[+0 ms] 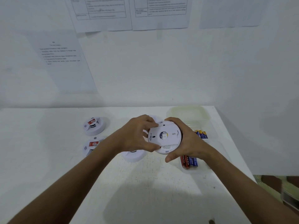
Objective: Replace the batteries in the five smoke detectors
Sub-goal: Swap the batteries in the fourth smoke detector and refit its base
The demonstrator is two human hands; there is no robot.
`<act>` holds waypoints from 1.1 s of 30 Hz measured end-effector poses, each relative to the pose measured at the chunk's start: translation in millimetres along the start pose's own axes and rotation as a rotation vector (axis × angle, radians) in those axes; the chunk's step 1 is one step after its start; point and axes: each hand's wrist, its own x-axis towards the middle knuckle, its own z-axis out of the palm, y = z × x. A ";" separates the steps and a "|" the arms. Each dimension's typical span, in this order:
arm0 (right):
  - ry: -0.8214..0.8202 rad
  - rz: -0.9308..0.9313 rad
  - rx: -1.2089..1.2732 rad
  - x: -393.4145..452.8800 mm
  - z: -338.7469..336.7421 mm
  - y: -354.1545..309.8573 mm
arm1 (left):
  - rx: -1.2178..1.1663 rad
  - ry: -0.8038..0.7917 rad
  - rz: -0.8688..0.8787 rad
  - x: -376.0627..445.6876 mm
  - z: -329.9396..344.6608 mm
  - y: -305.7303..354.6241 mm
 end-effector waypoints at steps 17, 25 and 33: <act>0.041 0.040 0.016 1.5 -11.3 13.2 | -0.035 0.290 -0.026 4.6 2.4 -13.5; 0.055 0.078 0.074 -12.2 -16.5 26.5 | -0.087 0.328 -0.349 -39.5 28.3 -25.7; 0.053 0.131 0.251 -19.4 -11.6 36.2 | 0.072 0.140 -0.370 -65.6 74.3 -37.1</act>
